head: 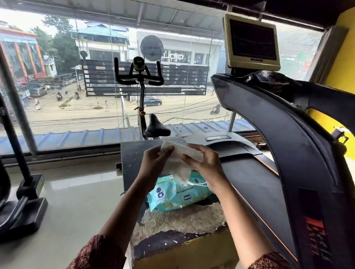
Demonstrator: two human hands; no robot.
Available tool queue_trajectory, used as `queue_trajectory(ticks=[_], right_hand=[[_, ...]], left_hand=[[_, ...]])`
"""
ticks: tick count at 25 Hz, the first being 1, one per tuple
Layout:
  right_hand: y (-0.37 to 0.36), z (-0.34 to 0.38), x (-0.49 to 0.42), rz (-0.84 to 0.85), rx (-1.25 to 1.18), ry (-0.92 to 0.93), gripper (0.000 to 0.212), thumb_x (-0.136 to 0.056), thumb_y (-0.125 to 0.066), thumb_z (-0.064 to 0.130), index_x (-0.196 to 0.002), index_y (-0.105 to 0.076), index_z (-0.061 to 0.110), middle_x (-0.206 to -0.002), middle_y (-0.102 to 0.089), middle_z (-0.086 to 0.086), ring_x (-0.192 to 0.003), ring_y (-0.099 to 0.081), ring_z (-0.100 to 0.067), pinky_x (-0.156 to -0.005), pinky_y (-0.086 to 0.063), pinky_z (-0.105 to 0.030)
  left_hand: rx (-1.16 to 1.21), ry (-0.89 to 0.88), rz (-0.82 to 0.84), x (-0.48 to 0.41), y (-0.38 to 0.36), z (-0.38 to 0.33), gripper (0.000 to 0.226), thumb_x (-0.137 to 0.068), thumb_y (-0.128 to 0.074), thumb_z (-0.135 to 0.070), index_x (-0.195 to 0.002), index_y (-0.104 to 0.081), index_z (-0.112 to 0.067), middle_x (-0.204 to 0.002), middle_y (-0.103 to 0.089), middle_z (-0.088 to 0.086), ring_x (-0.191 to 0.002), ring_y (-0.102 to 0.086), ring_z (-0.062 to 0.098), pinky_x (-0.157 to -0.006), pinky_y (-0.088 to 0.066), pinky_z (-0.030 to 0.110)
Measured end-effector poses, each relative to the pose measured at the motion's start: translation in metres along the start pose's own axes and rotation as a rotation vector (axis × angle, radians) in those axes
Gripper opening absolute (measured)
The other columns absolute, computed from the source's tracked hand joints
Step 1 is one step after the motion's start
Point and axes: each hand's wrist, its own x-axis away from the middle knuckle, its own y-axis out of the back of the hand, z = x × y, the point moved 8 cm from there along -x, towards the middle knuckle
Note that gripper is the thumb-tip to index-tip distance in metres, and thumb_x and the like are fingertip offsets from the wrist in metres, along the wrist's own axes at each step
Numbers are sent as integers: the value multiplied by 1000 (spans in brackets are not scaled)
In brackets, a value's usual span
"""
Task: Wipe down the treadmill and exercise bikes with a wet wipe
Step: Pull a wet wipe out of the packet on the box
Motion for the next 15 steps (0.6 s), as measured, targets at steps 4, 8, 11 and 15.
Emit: queue_trajectory(ticks=[4,8,11,15], right_hand=[[15,-6,6,-165,-65,-41,13,-77,-73,0,-87,-66,4,-78,-67,-6,-65,-64,-13,-60,-51,-28],[25,-14,11,-330,-55,-104,20,-70,-79,3,-87,-67,1,-81,-68,-12,-68,-62,-19,-60,-51,-29],[22,-11,18,-427,-31,-161,10,-79,-73,12,-82,-65,8,-79,-66,-8,-66,-59,-16,-53,-46,-23],[15,-4,24,-392,-203,-237,24,-97,-52,27,-78,-59,15,-70,-59,-2,-56,-56,-11,-49,-46,-23]], left_hand=[[5,20,109,10,-7,-2,16,-78,-69,5,-84,-66,-9,-64,-71,-1,-54,-63,8,-50,-51,19],[-207,-106,-52,7,3,-3,17,-74,-74,4,-88,-70,-4,-66,-71,0,-53,-59,-2,-51,-49,15],[-519,-405,-68,17,-17,-20,20,-78,-73,-3,-96,-75,-9,-90,-74,4,-72,-59,-16,-65,-46,8],[-623,-666,25,39,-43,-28,27,-85,-63,3,-107,-72,-10,-115,-66,4,-104,-58,-1,-89,-46,10]])
